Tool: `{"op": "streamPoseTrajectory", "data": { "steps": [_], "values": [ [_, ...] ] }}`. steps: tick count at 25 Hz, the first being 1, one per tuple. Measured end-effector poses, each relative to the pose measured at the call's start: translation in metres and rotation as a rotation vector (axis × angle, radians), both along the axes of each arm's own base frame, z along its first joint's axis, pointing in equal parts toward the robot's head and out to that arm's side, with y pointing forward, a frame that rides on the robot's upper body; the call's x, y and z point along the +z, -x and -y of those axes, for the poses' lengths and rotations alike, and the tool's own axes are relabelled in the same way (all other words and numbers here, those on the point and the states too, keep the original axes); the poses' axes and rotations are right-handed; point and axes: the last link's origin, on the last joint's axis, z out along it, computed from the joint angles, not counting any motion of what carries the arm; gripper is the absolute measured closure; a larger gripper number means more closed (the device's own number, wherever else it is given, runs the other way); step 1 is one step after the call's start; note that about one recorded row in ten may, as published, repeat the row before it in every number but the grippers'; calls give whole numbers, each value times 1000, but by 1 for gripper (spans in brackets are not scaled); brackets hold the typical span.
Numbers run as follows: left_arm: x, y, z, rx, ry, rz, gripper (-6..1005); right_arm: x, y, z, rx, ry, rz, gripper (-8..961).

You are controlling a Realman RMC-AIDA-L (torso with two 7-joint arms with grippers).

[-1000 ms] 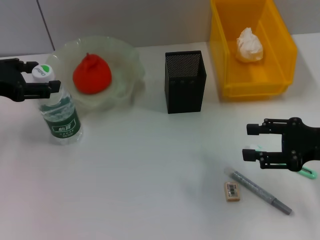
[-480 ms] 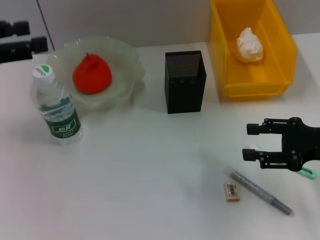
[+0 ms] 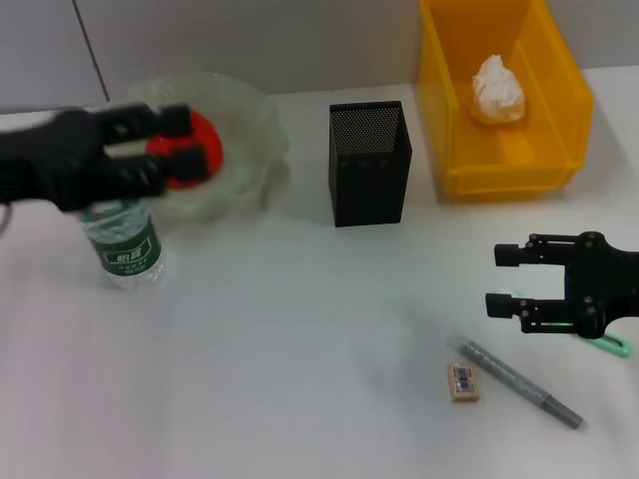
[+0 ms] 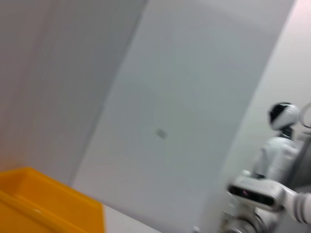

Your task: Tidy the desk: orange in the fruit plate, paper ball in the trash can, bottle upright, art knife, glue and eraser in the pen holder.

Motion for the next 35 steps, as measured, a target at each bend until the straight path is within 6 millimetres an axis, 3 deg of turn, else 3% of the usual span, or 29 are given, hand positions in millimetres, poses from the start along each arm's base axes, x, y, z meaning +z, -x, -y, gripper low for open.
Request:
{"op": "streamPoseTrajectory", "data": {
  "steps": [4,7,15,29,35],
  "values": [
    [-29,0,9,-47,24,11,197,1,2,-1,8,5,-5,257],
    [-40,3,12,-62,26,9,197,1,3,-2,8,6,-5,257],
    [-77,24,19,-88,-28,-73,197,1,3,-2,0,10,-8,258],
    [-115,53,35,-198,-78,-258,197,1,-3,-2,-58,30,-6,258],
    [-118,61,40,-214,-117,-259,197,1,-1,-4,-58,37,-6,257]
  ]
}}
